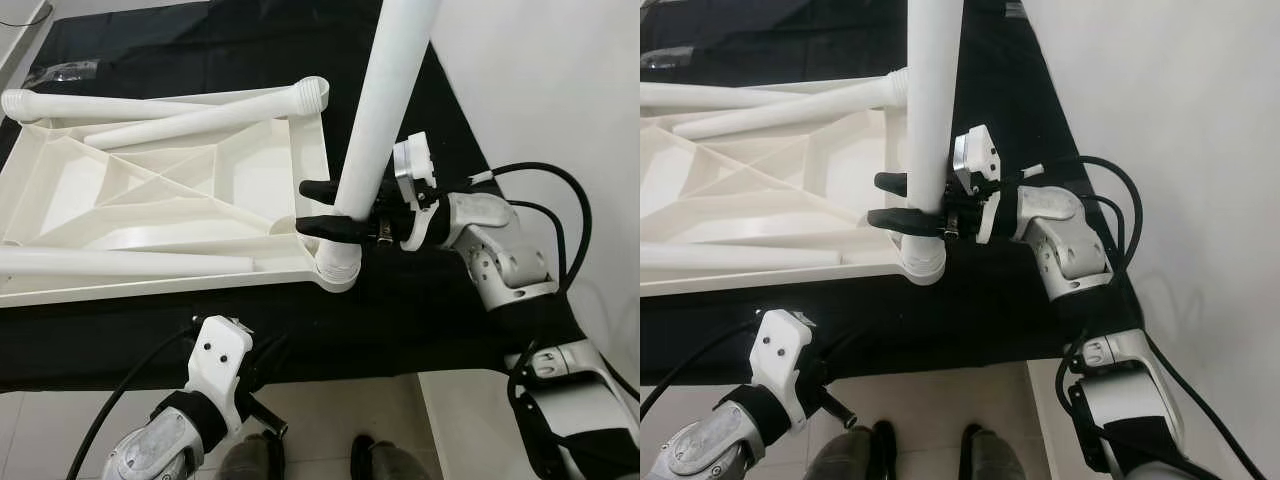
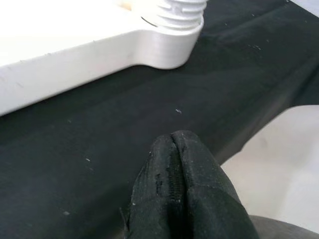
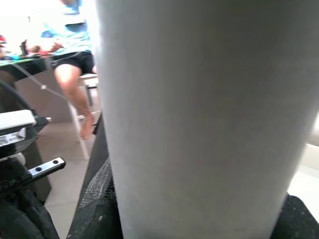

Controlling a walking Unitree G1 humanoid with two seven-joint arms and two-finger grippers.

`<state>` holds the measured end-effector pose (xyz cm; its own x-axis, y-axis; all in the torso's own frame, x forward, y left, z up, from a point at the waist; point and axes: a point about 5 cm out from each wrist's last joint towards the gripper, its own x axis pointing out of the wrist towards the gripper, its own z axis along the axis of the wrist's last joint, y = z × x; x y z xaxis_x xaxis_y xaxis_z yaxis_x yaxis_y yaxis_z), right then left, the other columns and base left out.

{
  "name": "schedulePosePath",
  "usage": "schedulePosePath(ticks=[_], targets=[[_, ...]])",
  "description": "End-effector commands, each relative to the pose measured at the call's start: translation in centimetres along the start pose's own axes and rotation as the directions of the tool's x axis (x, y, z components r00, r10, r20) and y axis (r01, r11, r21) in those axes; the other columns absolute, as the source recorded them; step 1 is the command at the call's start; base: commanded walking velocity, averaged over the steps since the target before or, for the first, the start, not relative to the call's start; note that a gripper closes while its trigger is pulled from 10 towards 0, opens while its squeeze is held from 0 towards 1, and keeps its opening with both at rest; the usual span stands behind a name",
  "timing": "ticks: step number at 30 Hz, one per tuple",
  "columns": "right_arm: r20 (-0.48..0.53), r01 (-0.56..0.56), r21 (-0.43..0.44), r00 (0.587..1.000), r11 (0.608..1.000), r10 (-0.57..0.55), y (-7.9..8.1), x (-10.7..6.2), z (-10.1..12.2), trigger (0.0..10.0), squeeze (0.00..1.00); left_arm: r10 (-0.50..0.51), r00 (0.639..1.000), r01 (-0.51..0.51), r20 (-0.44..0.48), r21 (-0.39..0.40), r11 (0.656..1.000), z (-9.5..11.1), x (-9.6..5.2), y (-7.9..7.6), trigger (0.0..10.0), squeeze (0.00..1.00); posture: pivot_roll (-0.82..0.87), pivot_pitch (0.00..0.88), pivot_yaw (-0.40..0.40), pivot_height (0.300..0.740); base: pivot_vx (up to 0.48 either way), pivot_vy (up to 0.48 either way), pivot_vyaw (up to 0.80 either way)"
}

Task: Building children table

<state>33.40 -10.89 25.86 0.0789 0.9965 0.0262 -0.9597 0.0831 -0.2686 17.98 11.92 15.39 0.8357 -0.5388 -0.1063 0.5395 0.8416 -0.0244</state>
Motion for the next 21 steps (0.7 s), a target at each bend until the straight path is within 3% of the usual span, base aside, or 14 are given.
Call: schedulePosePath(ticks=[1,7,10,13,18,21], targets=[[-0.09,-0.056,0.063,0.994,0.996,0.062,0.7,0.3,-2.4,10.0,0.0,-0.027,0.999,0.026,-0.032,-0.008,1.0,-0.3,-0.5,-0.3,10.0,0.0,0.12,0.357,0.005,0.74,0.0,0.0,0.0],[-0.154,-0.21,-0.001,0.966,0.978,0.207,1.3,1.0,-2.2,10.0,0.0,-0.032,0.999,0.031,-0.041,-0.016,0.999,-0.2,-1.2,-0.4,10.0,0.0,0.14,0.376,0.004,0.74,0.0,0.0,0.0],[-0.184,-0.315,-0.055,0.936,0.948,0.3,1.6,1.7,-1.4,10.0,0.0,-0.03,0.999,0.029,-0.045,-0.016,0.999,-0.2,-1.4,-0.4,10.0,0.0,0.15,0.379,0.001,0.74,0.0,0.0,0.0],[-0.192,-0.341,-0.064,0.927,0.938,0.323,1.6,1.9,-1.1,10.0,0.0,-0.029,0.999,0.028,-0.046,-0.016,0.999,-0.1,-1.4,-0.4,10.0,0.0,0.15,0.379,0.001,0.74,0.0,0.0,0.0],[-0.276,-0.462,-0.087,0.863,0.883,0.424,1.8,2.5,-0.4,10.0,0.0,-0.028,0.998,0.028,-0.049,-0.018,0.999,-0.2,-1.4,-0.3,10.0,0.0,0.14,0.38,-0.004,0.74,0.0,0.0,0.0],[-0.296,-0.478,-0.096,0.851,0.873,0.434,1.7,2.6,-0.1,10.0,0.0,-0.029,0.998,0.028,-0.048,-0.02,0.999,-0.2,-1.4,-0.3,10.0,0.0,0.14,0.38,-0.004,0.74,0.0,0.0,0.0]])
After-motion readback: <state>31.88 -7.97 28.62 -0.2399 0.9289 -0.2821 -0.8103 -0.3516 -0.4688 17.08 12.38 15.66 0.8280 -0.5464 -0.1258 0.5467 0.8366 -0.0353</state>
